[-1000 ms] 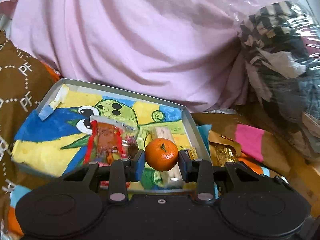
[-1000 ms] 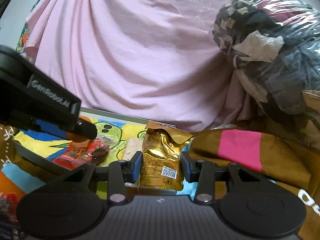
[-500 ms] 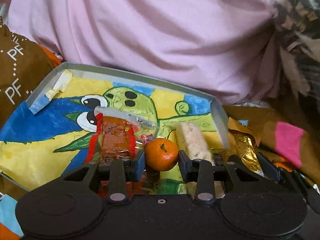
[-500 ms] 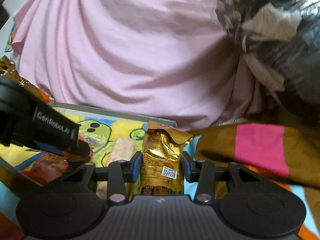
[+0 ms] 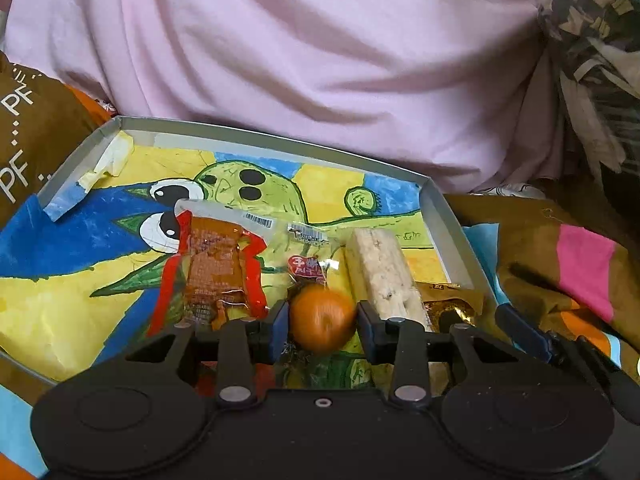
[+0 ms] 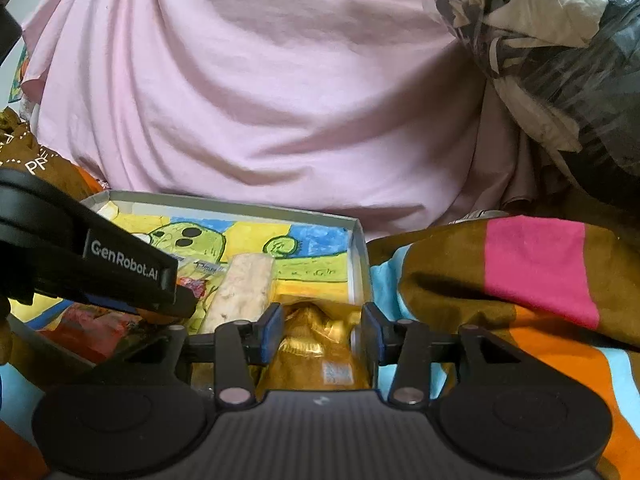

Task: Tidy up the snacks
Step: 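Lower the orange into the tray and open the left tool while the right tool releases the gold pack, then move both tools back toward the remaining loose snacks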

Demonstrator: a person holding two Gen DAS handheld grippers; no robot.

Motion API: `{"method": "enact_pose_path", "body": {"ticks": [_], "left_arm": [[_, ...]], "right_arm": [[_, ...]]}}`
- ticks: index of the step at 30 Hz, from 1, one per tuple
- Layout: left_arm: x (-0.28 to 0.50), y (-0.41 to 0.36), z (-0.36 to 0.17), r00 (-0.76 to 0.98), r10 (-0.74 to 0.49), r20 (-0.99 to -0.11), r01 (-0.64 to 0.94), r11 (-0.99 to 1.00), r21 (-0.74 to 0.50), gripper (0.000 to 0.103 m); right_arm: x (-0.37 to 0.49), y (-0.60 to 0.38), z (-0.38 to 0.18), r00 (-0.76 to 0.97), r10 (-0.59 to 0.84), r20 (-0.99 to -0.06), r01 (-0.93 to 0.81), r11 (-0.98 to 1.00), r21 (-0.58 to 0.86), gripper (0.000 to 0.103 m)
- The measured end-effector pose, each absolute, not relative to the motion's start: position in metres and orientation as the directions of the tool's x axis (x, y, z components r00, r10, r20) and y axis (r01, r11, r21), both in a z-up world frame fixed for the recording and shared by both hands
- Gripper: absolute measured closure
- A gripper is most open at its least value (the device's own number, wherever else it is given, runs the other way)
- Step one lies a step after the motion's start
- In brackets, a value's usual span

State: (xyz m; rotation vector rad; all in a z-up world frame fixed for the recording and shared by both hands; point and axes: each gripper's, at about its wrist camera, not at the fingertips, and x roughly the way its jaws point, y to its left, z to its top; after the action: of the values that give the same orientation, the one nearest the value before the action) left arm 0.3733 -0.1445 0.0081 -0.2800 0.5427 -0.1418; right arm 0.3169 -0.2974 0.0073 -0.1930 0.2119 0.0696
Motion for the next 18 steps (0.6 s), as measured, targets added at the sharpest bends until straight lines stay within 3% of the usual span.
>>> {"method": "enact_pose_path", "body": {"ticks": [6, 11, 18], "left_arm": [[0.367, -0.142, 0.015, 0.863, -0.219, -0.455, 0.068, 0.943, -0.326, 0.048], [0.357, -0.135, 0.026, 0.881, -0.209, -0.424, 0.059, 0.938, -0.34, 0.033], [0.331, -0.121, 0.046, 0.914, -0.158, -0.373, 0.027, 0.942, -0.333, 0.005]], "right_arm": [[0.314, -0.296, 0.008, 0.977, 0.05, -0.209, -0.091, 0.977, -0.191, 0.049], [0.306, -0.293, 0.013, 0.981, 0.053, -0.184, -0.089, 0.978, -0.191, 0.035], [0.282, -0.295, 0.03, 0.994, 0.024, -0.109, -0.041, 0.986, -0.162, 0.008]]}}
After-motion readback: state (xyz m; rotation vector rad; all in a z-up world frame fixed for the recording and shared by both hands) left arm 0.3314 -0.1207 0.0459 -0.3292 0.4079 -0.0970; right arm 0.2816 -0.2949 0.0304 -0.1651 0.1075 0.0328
